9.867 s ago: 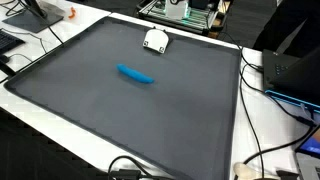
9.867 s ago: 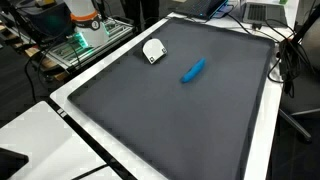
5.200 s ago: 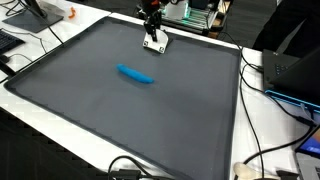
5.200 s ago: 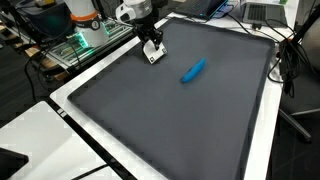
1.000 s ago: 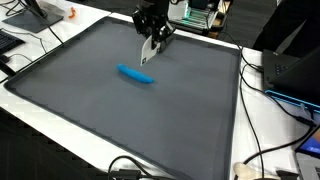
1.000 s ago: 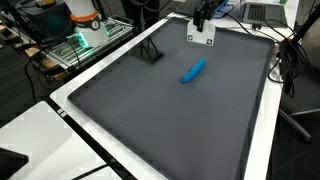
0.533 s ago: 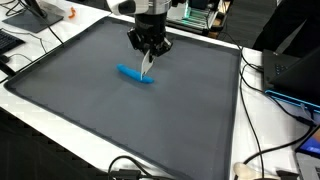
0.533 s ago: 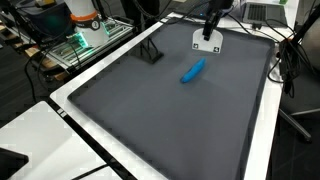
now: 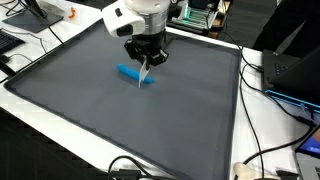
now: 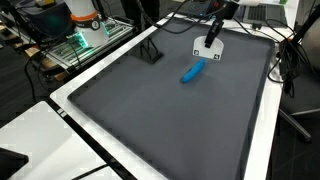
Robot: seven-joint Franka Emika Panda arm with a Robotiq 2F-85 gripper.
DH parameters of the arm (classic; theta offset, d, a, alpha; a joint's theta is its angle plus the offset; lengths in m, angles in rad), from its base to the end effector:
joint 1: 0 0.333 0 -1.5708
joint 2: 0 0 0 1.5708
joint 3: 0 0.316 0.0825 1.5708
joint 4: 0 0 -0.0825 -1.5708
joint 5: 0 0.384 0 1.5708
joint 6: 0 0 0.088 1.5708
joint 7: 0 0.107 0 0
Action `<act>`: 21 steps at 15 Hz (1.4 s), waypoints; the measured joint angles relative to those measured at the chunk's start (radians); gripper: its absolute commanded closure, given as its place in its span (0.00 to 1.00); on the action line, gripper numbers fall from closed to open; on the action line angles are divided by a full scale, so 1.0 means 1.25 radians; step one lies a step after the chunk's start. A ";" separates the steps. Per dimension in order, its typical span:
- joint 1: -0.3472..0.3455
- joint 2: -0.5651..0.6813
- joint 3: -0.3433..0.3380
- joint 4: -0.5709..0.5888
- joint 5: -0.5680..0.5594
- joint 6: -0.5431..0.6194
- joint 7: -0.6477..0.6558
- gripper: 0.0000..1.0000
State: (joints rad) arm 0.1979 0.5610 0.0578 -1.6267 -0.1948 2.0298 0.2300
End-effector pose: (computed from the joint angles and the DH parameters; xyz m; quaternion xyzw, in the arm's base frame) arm 0.6517 0.1544 0.2834 0.9929 0.0594 -0.0590 0.0846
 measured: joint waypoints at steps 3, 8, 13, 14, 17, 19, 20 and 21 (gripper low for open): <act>0.003 0.015 -0.005 0.018 -0.001 -0.006 -0.002 0.98; 0.006 0.039 -0.008 0.035 -0.001 -0.010 -0.002 0.98; 0.012 0.054 -0.014 0.045 -0.001 -0.011 -0.002 0.98; 0.014 0.056 -0.015 0.046 -0.001 -0.011 -0.002 0.98; 0.019 0.060 -0.019 0.047 -0.001 -0.011 -0.002 0.98; 0.021 0.062 -0.020 0.047 -0.001 -0.011 -0.002 0.98; 0.021 0.063 -0.020 0.047 -0.001 -0.011 -0.002 0.98; 0.021 0.065 -0.021 0.047 -0.001 -0.011 -0.002 0.98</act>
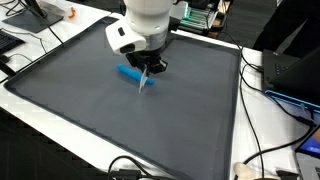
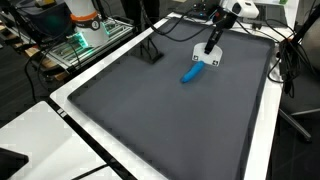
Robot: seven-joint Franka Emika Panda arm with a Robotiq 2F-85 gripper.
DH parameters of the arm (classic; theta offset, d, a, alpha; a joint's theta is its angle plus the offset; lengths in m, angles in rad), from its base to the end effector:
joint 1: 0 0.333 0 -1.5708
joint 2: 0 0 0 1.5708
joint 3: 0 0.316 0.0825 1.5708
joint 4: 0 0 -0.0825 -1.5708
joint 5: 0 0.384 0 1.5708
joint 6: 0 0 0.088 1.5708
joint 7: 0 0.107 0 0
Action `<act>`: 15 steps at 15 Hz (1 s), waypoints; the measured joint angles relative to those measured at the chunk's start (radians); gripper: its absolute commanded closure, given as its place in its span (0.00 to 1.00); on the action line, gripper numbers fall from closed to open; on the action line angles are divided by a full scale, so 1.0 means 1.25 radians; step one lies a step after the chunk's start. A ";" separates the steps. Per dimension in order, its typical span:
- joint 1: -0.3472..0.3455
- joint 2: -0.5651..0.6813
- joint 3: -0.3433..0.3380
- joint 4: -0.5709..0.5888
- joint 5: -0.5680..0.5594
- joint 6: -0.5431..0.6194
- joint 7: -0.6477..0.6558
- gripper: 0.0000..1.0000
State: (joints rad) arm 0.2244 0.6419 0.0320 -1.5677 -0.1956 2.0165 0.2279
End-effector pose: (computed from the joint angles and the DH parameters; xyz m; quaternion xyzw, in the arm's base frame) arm 0.6606 0.1585 0.2529 0.9907 0.0623 -0.0751 0.0946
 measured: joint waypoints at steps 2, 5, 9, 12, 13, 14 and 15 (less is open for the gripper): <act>0.000 0.004 -0.001 0.001 0.000 0.000 0.000 0.98; 0.001 0.008 -0.002 0.003 0.000 0.000 0.000 0.98; 0.000 0.012 -0.003 0.003 0.000 -0.002 0.001 0.98; 0.000 0.013 -0.005 0.000 0.000 -0.004 0.001 0.98; -0.001 0.013 -0.005 -0.002 0.000 -0.004 0.001 0.98; -0.001 0.013 -0.005 -0.003 0.000 -0.004 0.001 0.98; -0.001 0.013 -0.005 -0.003 0.000 -0.004 0.001 0.98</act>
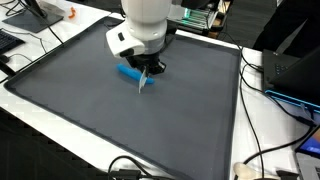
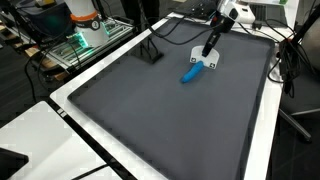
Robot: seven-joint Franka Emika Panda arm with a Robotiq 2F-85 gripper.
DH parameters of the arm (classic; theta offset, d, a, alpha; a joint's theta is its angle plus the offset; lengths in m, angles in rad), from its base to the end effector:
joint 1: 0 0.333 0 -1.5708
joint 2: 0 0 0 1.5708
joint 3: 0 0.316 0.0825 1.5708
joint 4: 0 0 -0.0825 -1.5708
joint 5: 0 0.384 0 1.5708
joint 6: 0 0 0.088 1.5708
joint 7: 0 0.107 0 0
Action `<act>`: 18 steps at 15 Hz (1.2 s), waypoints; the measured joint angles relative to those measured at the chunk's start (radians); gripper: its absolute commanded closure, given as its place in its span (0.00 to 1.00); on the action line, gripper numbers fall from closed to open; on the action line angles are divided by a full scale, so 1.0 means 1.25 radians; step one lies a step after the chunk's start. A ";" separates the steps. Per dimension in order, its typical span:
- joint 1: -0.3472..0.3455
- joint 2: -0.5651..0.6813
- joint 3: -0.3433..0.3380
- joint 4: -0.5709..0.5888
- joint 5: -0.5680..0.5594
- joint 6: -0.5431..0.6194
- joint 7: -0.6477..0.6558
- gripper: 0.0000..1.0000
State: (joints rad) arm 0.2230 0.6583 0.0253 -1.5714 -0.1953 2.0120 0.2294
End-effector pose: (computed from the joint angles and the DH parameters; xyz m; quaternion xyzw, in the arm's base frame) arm 0.6588 0.1530 0.2400 0.9896 0.0585 -0.0870 0.0986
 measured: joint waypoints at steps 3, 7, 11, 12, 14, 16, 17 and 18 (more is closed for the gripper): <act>0.000 -0.001 0.000 -0.002 0.000 0.000 0.000 0.98; 0.000 -0.003 0.000 -0.006 0.000 -0.003 0.000 0.98; 0.000 -0.009 0.000 -0.017 0.000 -0.015 -0.002 0.98; 0.000 -0.013 0.000 -0.024 0.000 -0.015 -0.003 0.98; -0.001 -0.024 0.000 -0.042 0.001 -0.015 -0.003 0.98; -0.004 -0.036 0.000 -0.063 0.002 -0.015 -0.003 0.98; -0.005 -0.042 0.000 -0.073 0.002 -0.015 -0.003 0.98; -0.006 -0.047 0.000 -0.083 0.002 -0.015 -0.003 0.98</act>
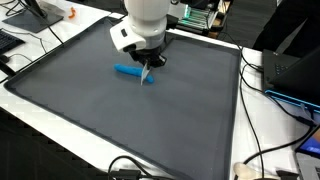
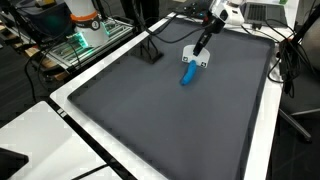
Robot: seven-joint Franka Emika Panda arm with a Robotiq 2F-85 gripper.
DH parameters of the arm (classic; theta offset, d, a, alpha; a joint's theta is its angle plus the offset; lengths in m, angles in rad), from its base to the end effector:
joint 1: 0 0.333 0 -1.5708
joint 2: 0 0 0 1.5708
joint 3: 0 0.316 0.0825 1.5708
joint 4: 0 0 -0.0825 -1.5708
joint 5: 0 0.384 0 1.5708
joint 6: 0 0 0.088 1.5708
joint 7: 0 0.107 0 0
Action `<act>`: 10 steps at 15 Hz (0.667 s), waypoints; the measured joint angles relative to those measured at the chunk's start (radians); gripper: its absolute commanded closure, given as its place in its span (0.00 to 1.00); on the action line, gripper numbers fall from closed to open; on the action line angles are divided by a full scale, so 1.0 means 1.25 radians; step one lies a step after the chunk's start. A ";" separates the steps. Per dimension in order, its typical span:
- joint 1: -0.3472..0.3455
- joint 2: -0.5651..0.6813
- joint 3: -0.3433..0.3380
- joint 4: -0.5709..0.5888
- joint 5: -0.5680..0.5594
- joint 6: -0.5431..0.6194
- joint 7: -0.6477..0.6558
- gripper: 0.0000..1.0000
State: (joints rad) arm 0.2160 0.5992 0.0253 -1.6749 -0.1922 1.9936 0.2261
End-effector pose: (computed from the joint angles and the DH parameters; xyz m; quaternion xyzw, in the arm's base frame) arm 0.6326 0.1421 0.2356 0.9859 0.0575 -0.1180 0.1040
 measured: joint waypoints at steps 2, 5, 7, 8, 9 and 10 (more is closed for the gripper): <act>-0.001 -0.010 0.000 -0.018 0.000 0.000 0.000 0.98; -0.002 -0.027 0.000 -0.043 0.000 0.000 0.000 0.98; -0.004 -0.040 0.001 -0.053 0.000 0.001 -0.003 0.98; -0.005 -0.049 0.001 -0.055 0.000 0.001 -0.005 0.98; -0.006 -0.057 0.001 -0.056 0.000 0.001 -0.008 0.98; -0.006 -0.066 0.001 -0.057 0.000 0.001 -0.010 0.98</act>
State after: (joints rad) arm 0.2080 0.5166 0.0261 -1.7464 -0.1922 1.9947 0.2131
